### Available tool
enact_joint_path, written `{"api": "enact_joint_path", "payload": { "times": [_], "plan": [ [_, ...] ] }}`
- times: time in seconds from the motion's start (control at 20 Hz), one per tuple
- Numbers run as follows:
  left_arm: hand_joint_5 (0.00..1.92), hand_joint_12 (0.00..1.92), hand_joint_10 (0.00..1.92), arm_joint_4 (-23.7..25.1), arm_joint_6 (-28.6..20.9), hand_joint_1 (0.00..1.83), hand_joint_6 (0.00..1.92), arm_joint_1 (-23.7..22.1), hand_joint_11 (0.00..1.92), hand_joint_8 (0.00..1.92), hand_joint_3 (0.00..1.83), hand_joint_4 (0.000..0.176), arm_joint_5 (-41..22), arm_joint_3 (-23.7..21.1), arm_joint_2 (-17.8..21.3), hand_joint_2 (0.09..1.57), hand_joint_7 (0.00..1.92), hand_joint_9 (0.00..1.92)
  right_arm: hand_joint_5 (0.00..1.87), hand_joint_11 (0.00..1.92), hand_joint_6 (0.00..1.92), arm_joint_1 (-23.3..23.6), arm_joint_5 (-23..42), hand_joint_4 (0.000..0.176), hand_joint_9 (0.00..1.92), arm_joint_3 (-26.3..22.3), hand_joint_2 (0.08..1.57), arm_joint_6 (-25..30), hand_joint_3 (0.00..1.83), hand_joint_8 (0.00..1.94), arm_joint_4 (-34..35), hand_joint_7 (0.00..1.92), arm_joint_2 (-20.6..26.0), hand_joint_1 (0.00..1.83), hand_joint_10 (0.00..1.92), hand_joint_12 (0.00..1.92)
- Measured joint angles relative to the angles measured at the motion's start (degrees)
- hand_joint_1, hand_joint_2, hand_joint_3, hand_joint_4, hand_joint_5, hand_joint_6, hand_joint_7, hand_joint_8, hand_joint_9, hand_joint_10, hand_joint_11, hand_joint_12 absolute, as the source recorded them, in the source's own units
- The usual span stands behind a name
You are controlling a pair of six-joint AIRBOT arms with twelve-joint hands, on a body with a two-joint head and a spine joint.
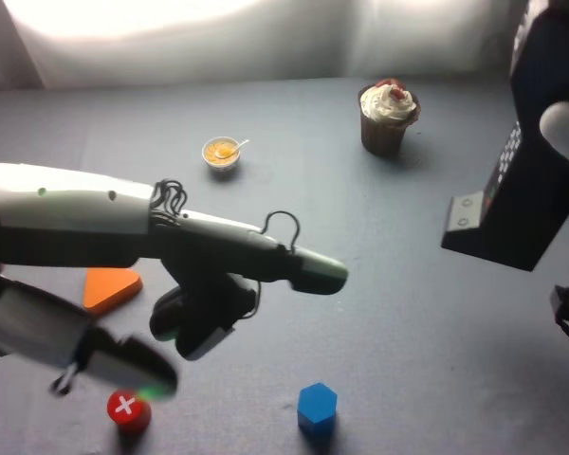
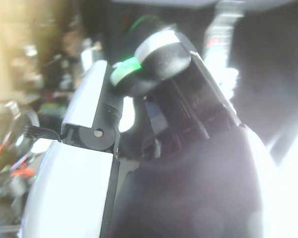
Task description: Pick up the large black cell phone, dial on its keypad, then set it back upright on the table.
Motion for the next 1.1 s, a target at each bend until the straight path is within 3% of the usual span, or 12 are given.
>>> {"api": "enact_joint_path", "payload": {
  "times": [0.05, 0.1, 0.15, 0.2, 0.3, 0.35, 0.4, 0.45, 0.55, 0.7, 0.95, 1.1],
  "plan": [
    [0.19, 1.7, 1.41, -0.9, 0.0, 0.62, 0.01, 0.0, 0.47, 1.03, 0.0, 0.079, -0.4, 0.2, 0.0, 1.24, 0.61, 0.58, 0.96, 0.84, 0.85, -1.0, 0.5, 0.0, 0.79, 1.0, 1.17, 0.0, 0.0, 1.32, 0.0, 0.77, -0.7, 1.36, 1.44, 1.31],
    [0.19, 1.7, 1.41, -2.3, 0.0, 0.62, 0.01, 0.0, 0.47, 1.03, 0.0, 0.079, -0.8, 0.2, 0.0, 1.24, 0.61, 0.58, 0.96, 0.84, 0.85, -1.4, 0.8, 0.0, 0.79, 1.6, 1.17, -0.1, 0.0, 1.32, 0.1, 0.77, -1.1, 1.36, 1.44, 1.31],
    [0.24, 1.32, 0.67, -5.0, 0.0, 0.43, 0.0, 0.0, 0.43, 0.33, 0.0, 0.109, -1.4, 0.2, -0.1, 1.19, 0.61, 0.55, 0.96, 0.84, 0.87, -1.9, 1.3, 0.0, 0.81, 2.4, 1.16, 0.0, 0.0, 1.27, 0.2, 0.78, -1.8, 1.36, 1.43, 1.34],
    [0.2, 1.13, 0.31, -10.0, -0.2, 0.31, 0.0, 0.2, 0.24, 0.1, 0.0, 0.092, -1.2, -0.1, -0.2, 1.2, 0.49, 0.44, 0.98, 0.82, 0.88, -2.2, 2.2, 0.0, 0.81, 3.5, 1.16, 0.3, 0.0, 1.23, 0.1, 0.8, -2.6, 1.36, 1.41, 1.33],
    [0.18, 0.77, 0.03, -13.0, -9.7, 0.17, 0.0, 0.0, 0.03, 0.0, 0.0, 0.073, 5.4, -1.5, -0.2, 1.21, 0.25, 0.25, 0.99, 0.84, 0.84, -2.4, 3.0, 0.0, 0.8, 4.5, 1.16, 0.7, 0.0, 1.25, -0.2, 0.8, -3.5, 1.36, 1.43, 1.31],
    [0.15, 0.54, 0.01, -12.3, -14.2, 0.06, 0.0, 0.0, 0.0, 0.0, 0.01, 0.067, 9.5, -1.6, -0.4, 1.24, 0.17, 0.15, 0.97, 0.86, 0.86, -2.6, 3.3, 0.0, 0.8, 5.4, 1.16, 1.2, 0.0, 1.25, -0.7, 0.8, -4.0, 1.36, 1.43, 1.31],
    [0.15, 0.34, 0.01, -10.2, -18.3, 0.01, 0.0, 0.0, 0.0, 0.01, 0.0, 0.078, 12.1, -1.5, -0.4, 1.21, 0.11, 0.08, 0.97, 0.86, 0.87, -3.1, 3.4, 0.0, 0.8, 5.9, 1.16, 1.4, 0.0, 1.23, -1.0, 0.81, -4.1, 1.36, 1.43, 1.3],
    [0.15, 0.23, 0.0, -7.0, -26.1, 0.0, 0.0, 0.0, 0.0, 0.0, 0.0, 0.074, 15.5, -1.4, -0.4, 1.18, 0.09, 0.05, 0.99, 0.87, 0.84, -3.9, 3.4, 0.0, 0.83, 6.9, 1.15, 1.5, 0.0, 1.18, -0.9, 0.84, -4.4, 1.37, 1.39, 1.29],
    [0.18, 0.33, 0.0, -6.3, -32.7, 0.0, 0.0, 0.2, 0.0, 0.0, 0.0, 0.07, 19.6, -2.3, -0.3, 1.13, 0.12, 0.09, 0.99, 0.85, 0.83, -4.7, 3.2, 0.0, 0.82, 8.6, 1.15, 1.8, 0.0, 1.18, -0.3, 0.84, -4.9, 1.36, 1.41, 1.31],
    [0.16, 0.31, 0.0, -6.8, -34.1, 0.0, 0.0, 0.1, 0.0, 0.0, 0.0, 0.076, 20.5, -2.3, -0.3, 1.1, 0.1, 0.08, 0.98, 0.83, 0.83, -6.3, 3.5, 0.0, 0.79, 10.6, 1.16, 3.0, 0.0, 1.23, -0.7, 0.82, -5.6, 1.36, 1.44, 1.33],
    [0.19, 0.38, 0.01, -0.6, -34.3, 0.0, 0.01, 0.7, 0.0, 0.01, 0.0, 0.034, 19.3, -3.0, -0.1, 1.12, 0.15, 0.13, 1.03, 0.86, 0.74, -6.3, 3.4, 0.0, 0.81, 14.8, 1.15, 3.4, 0.0, 1.22, -1.0, 0.84, -8.5, 1.37, 1.41, 1.25],
    [0.19, 0.39, 0.01, -0.5, -34.4, 0.0, 0.0, 0.7, 0.0, 0.01, 0.0, 0.027, 18.8, -3.0, -0.1, 1.13, 0.15, 0.13, 1.02, 0.86, 0.76, -6.3, 3.4, 0.0, 0.83, 16.5, 1.14, 3.5, 0.0, 1.2, -0.8, 0.84, -10.9, 1.37, 1.38, 1.25]
  ]
}}
